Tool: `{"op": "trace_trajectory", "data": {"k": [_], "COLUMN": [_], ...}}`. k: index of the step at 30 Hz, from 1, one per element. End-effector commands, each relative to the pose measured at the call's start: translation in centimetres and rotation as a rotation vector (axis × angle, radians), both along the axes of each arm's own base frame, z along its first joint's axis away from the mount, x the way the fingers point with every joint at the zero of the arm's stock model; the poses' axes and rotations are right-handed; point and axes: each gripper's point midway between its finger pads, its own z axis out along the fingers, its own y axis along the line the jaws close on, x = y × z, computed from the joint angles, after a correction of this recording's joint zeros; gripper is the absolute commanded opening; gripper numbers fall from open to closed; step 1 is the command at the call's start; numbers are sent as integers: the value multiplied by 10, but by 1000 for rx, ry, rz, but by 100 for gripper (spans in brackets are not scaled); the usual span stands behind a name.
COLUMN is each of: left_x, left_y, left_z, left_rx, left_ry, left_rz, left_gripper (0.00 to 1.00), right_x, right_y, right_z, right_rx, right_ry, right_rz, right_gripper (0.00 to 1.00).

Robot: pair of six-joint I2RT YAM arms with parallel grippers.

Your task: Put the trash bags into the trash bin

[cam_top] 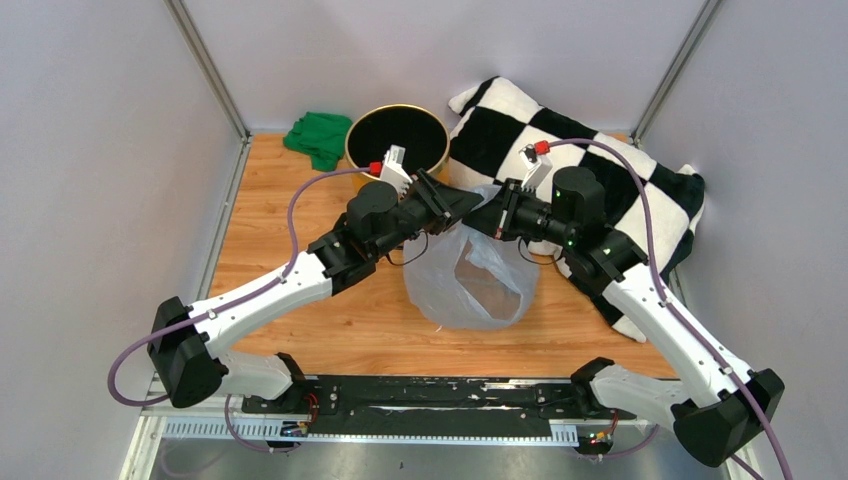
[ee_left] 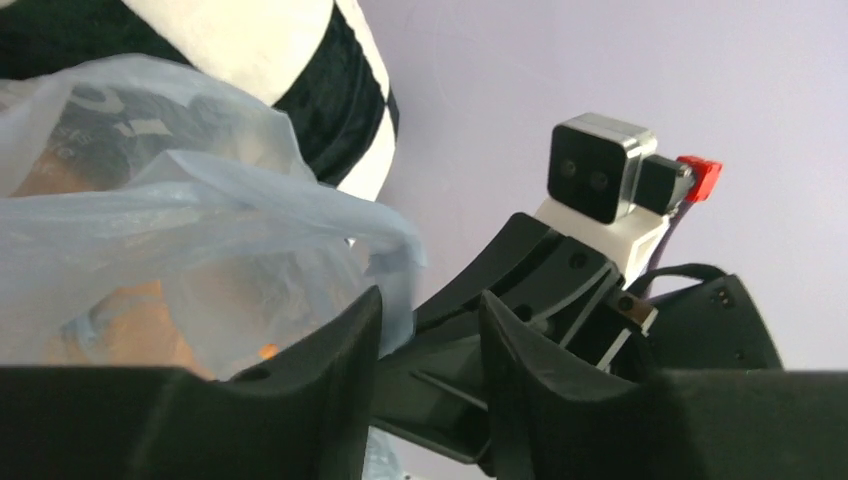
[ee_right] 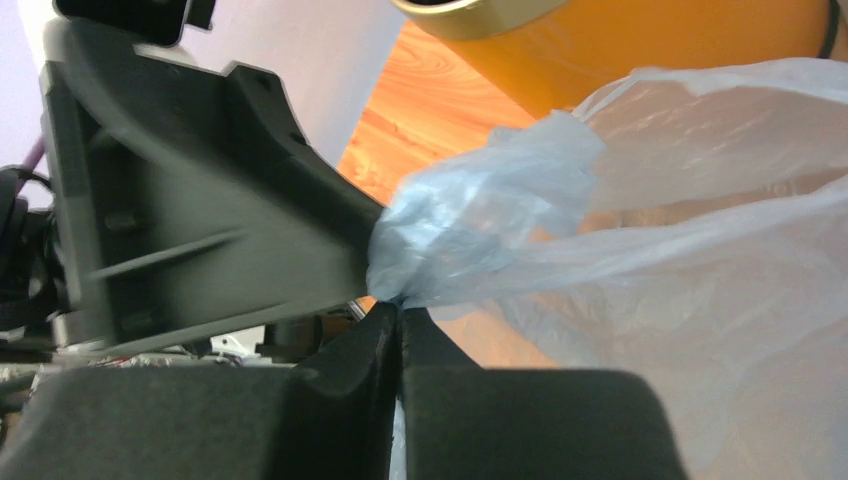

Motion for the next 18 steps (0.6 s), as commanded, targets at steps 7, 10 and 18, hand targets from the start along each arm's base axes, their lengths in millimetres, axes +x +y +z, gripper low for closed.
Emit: {"op": "trace_trajectory", "data": {"k": [7, 10, 18], "left_x": [-28, -39, 1], "left_y": [23, 42, 147], "left_z": [56, 73, 70], "left_rx": [37, 42, 449], "left_ry": [-275, -366, -416], "left_rz": [-85, -68, 340], "left_gripper": [85, 87, 88], "right_x": [9, 8, 10], "right_y": [-34, -38, -48], "right_z": [47, 73, 155], "right_rx": [-144, -141, -122], "right_ry": [-160, -226, -410], "right_rz": [-149, -152, -190], "right_gripper": [0, 0, 0]}}
